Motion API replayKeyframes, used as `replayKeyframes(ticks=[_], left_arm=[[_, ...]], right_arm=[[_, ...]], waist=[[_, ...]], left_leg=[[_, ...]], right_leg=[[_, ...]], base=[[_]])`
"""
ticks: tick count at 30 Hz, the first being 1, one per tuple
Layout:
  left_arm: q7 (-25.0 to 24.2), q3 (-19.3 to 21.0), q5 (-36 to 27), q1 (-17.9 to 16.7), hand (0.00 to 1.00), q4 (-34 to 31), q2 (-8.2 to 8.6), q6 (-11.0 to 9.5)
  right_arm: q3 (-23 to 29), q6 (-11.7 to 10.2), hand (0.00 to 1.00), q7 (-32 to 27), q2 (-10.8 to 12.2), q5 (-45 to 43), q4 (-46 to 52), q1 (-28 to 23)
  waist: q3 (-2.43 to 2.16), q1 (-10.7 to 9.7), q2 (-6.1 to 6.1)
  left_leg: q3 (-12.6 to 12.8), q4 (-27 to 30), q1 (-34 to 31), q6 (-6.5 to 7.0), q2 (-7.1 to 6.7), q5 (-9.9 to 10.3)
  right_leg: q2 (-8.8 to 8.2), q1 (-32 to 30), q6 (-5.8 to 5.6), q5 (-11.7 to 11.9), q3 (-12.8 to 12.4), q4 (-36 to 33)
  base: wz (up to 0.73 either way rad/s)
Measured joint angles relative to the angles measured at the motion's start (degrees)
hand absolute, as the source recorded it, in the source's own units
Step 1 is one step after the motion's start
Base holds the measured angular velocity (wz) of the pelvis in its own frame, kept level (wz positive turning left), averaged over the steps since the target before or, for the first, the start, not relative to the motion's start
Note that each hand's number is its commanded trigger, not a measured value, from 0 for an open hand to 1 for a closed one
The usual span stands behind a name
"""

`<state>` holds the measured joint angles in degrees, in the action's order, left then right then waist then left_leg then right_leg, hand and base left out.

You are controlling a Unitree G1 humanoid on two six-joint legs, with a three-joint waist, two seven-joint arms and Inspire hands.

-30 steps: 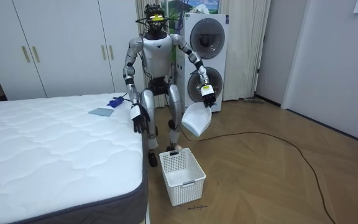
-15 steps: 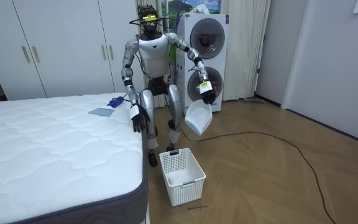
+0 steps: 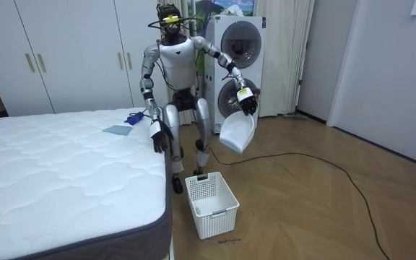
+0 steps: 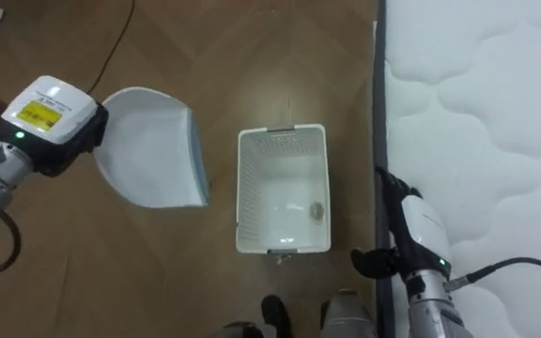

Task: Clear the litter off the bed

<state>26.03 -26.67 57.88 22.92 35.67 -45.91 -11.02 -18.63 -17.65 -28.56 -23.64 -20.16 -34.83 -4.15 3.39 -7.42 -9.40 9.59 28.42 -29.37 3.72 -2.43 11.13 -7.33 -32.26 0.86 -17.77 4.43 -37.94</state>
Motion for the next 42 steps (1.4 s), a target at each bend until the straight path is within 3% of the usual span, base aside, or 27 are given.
replayKeyframes(ticks=[1, 3, 4, 6, 7, 9, 10, 12, 15, 16, 19, 21, 22, 23, 25, 26, 27, 28, 29, 30, 31, 32, 35, 36, 39, 42], left_arm=[[0.84, 1.7, 0.03, -1.26, 1.0, -0.01, -0.02, -0.6], [4.26, 8.65, 0.21, -7.09, 1.0, -0.18, 0.22, -2.01], [4.96, 9.88, 0.2, -8.51, 1.0, -0.39, 0.24, -2.16], [6.78, 14.98, 0.01, -15.65, 1.0, -3.72, 1.2, -2.26], [7.27, 15.84, 0.01, -16.98, 1.0, -4.49, 1.7, -2.32], [7.53, 17.61, 0.06, -21.38, 1.0, -8.15, 3.88, -2.06], [7.56, 17.64, 0.06, -22.33, 1.0, -9.02, 4.57, -1.99], [7.56, 17.51, 0.03, -26.03, 1.0, -12.26, 7.95, -2.03], [7.54, 17.42, 0.02, -27.21, 1.0, -14.47, 11.51, -4.47], [7.54, 17.43, -0.09, -27.24, 1.0, -14.51, 11.95, -4.86], [7.59, 17.82, -2.34, -29.04, 1.0, -15.15, 14.09, -5.55], [8.09, 19.42, -2.22, -30.01, 1.0, -15.38, 16.03, -5.92], [8.52, 19.89, -2.62, -30.15, 1.0, -15.38, 16.49, -5.93], [9.18, 20.02, -4.31, -29.99, 1.0, -15.33, 17.07, -6.04], [9.85, 20.87, -7.81, -29.89, 1.0, -15.2, 18.44, -6.92], [10.16, 21.06, -10.36, -29.12, 1.0, -14.33, 19.06, -7.47], [10.13, 21.0, -11.15, -28.2, 1.0, -12.91, 20.62, -7.61], [10.15, 21.0, -11.17, -27.79, 1.0, -12.57, 21.39, -7.61], [10.56, 20.86, -11.66, -27.56, 1.0, -12.33, 22.33, -7.61], [10.86, 20.77, -13.16, -27.55, 1.0, -12.14, 22.78, -7.69], [11.08, 20.89, -13.89, -27.55, 1.0, -12.14, 22.82, -7.74], [11.35, 21.12, -15.09, -27.38, 1.0, -11.93, 22.88, -7.73], [11.37, 20.96, -15.84, -27.69, 1.0, -10.67, 25.03, -7.74], [11.34, 20.73, -15.88, -27.69, 1.0, -10.48, 25.49, -7.74], [11.3, 20.14, -15.91, -26.77, 1.0, -10.47, 25.65, -7.86], [11.31, 19.91, -17.12, -27.18, 1.0, -10.43, 26.16, -7.79]], right_arm=[[0.11, 0.0, 0.0, 0.0, 0.02, 0.0, 0.0, -0.22], [0.97, 0.02, 0.0, 0.18, 0.42, -0.02, -0.24, -1.02], [1.79, 0.02, 0.0, 0.21, 0.6, -0.01, -0.24, -1.49], [5.18, 0.12, 0.0, 0.39, 0.95, 0.71, -0.25, -4.07], [6.1, 0.17, 0.0, 0.4, 0.97, 1.24, -0.26, -4.78], [9.35, 0.3, 0.0, 0.4, 1.65, 3.24, -0.31, -6.93], [9.84, 0.3, 0.0, 0.4, 1.78, 3.91, -0.23, -7.22], [10.83, 0.27, 0.0, 0.41, 1.94, 5.02, 0.57, -7.85], [12.12, -0.11, 0.0, 0.36, 3.11, 5.69, 2.27, -9.37], [12.53, -0.22, 0.0, 0.44, 3.43, 5.7, 2.28, -9.36], [13.91, -0.52, 0.0, 0.47, 3.87, 5.63, 2.65, -9.58], [14.41, -0.52, 0.0, 0.48, 4.6, 5.35, 3.51, -9.39], [14.37, -0.52, 0.0, 0.5, 4.97, 5.71, 3.45, -9.12], [13.68, -0.52, 0.0, 0.49, 5.37, 6.92, 3.22, -8.24], [12.92, -0.52, 0.0, 0.84, 5.64, 7.78, 2.23, -6.32], [13.13, -0.53, 0.0, 0.76, 6.25, 8.09, 0.92, -4.49], [13.28, -0.54, 0.0, 0.18, 6.39, 8.24, -0.37, -4.07], [13.33, -0.54, 0.0, -0.4, 6.36, 8.44, -0.77, -4.13], [13.01, -0.54, 0.0, -1.35, 6.48, 8.57, -1.05, -4.12], [12.56, -1.01, 0.0, -1.84, 6.91, 8.62, -1.13, -3.94], [12.39, -1.58, 0.0, -2.06, 7.33, 8.66, -1.38, -3.78], [11.44, -2.7, 0.0, -2.83, 8.15, 8.83, -2.58, -3.17], [9.69, -2.92, 0.0, -3.09, 8.62, 10.85, -4.44, -2.56], [9.7, -2.96, 0.0, -3.11, 8.73, 10.61, -4.45, -2.65], [10.73, -3.15, 0.0, -3.23, 8.72, 10.61, -3.84, -4.3], [11.66, -3.53, 0.0, -3.26, 8.68, 10.7, -2.09, -4.73]], waist=[[-0.1, 0.37, 0.18], [-0.69, 2.49, 1.49], [-0.9, 2.64, 1.75], [-1.59, 2.96, 2.21], [-1.81, 3.06, 2.34], [-2.58, 3.06, 3.1], [-2.73, 3.03, 3.34], [-3.21, 2.94, 4.35], [-3.24, 2.57, 5.36], [-3.28, 2.67, 5.53], [-3.2, 3.55, 5.59], [-3.1, 4.56, 5.68], [-2.95, 4.82, 5.87], [-2.79, 5.45, 6.17], [-2.83, 7.32, 6.29], [-2.46, 8.07, 5.98], [-2.46, 7.81, 5.78], [-2.43, 7.97, 5.77], [-2.34, 8.52, 5.99], [-2.24, 9.16, 6.87], [-2.14, 9.46, 7.53], [-1.77, 9.59, 8.43], [-2.11, 10.78, 8.69], [-2.2, 10.11, 8.49], [-2.33, 6.43, 8.5], [-2.46, 6.04, 8.33]], left_leg=[[-0.16, 0.07, 0.42, -0.18, 0.32, 0.23], [-0.32, -1.21, 3.26, -0.89, 0.89, 0.74], [-0.41, -1.83, 4.18, -0.95, 1.05, 0.74], [-0.45, -4.57, 8.37, -1.25, 1.72, 0.64], [-0.44, -5.05, 9.28, -1.27, 1.79, 0.65], [-0.24, -7.48, 13.18, -1.32, 1.91, 0.68], [-0.2, -8.16, 14.13, -1.31, 1.79, 0.68], [-0.15, -10.06, 17.34, -1.13, 1.64, 0.81], [0.38, -10.12, 19.16, -0.97, 1.81, 1.61], [1.19, -10.16, 19.52, -0.91, 1.89, 1.75], [6.3, -10.25, 22.68, -0.96, 3.31, 3.62], [13.0, -11.05, 25.53, -1.16, 4.46, 4.65], [14.69, -11.05, 26.09, -1.12, 4.47, 4.77], [15.78, -10.99, 26.57, -0.98, 4.7, 4.9], [14.12, -11.66, 26.18, -0.67, 5.19, 4.9], [18.33, -12.23, 25.78, -0.39, 6.8, 5.33], [23.67, -13.12, 27.07, -0.48, 7.32, 5.29], [26.2, -13.56, 27.65, -0.49, 7.34, 5.29], [31.25, -14.22, 28.91, -0.64, 7.25, 5.38], [36.11, -14.29, 29.74, -0.71, 6.94, 5.42], [37.35, -13.65, 29.73, -0.71, 6.72, 5.45], [36.79, -12.61, 29.25, -0.78, 6.76, 5.53], [26.8, -11.64, 27.74, -0.94, 6.71, 5.44], [23.31, -10.8, 26.93, -1.28, 7.04, 5.24], [21.86, -10.19, 27.25, -1.64, 7.68, 5.09], [23.75, -9.51, 28.16, -1.94, 8.6, 4.98]], right_leg=[[0.7, 0.38, 0.04, 0.31, -0.59, 0.57], [2.88, 2.43, 0.21, 1.62, -3.52, 3.08], [3.34, 3.21, 0.24, 1.98, -4.05, 4.0], [4.68, 7.56, 0.13, 3.3, -4.99, 8.13], [4.98, 8.63, 0.03, 3.59, -5.26, 9.14], [5.8, 12.14, -0.39, 4.36, -6.23, 12.32], [5.79, 12.88, -0.45, 4.45, -6.45, 12.73], [5.77, 15.02, -0.84, 4.61, -7.7, 13.43], [6.42, 16.58, -1.35, 5.23, -9.28, 14.76], [6.47, 16.7, -1.31, 5.52, -9.48, 15.0], [7.53, 17.3, -1.41, 6.66, -10.54, 15.19], [7.24, 16.63, -0.53, 8.63, -5.46, 15.24], [7.2, 16.33, -0.11, 9.34, -4.12, 15.37], [7.34, 15.8, 0.69, 11.26, -1.84, 16.67], [8.76, 15.72, 2.14, 16.44, 0.81, 21.46], [7.96, 15.49, 3.07, 16.16, 7.47, 20.16], [5.18, 16.21, 3.03, 11.01, 13.91, 12.92], [3.39, 16.96, 2.89, 8.92, 16.06, 9.82], [0.12, 18.59, 1.31, 6.08, 17.41, 5.06], [-2.53, 20.04, -0.54, 4.72, 17.8, 3.43], [-3.56, 20.55, -1.53, 4.11, 17.78, 3.8], [-3.6, 20.96, -2.33, 3.56, 17.63, 6.99], [-1.12, 21.55, -1.42, 4.16, 16.63, 13.57], [-0.34, 21.41, -0.8, 5.41, 16.2, 14.8], [0.61, 21.75, -0.14, 6.16, 15.79, 15.42], [2.0, 20.99, 0.72, 6.79, 12.98, 15.67]], base=[[-0.8], [-0.83], [-0.68], [-0.41], [-0.25], [-0.22], [-0.28], [-0.36], [-0.33], [-0.58], [-1.08], [-1.52], [-1.79], [-1.98], [-2.16], [-1.85], [-1.63], [-1.43], [-1.65], [-1.76], [-1.64], [-1.42], [-1.5], [-1.25], [-0.39], [-0.53]])
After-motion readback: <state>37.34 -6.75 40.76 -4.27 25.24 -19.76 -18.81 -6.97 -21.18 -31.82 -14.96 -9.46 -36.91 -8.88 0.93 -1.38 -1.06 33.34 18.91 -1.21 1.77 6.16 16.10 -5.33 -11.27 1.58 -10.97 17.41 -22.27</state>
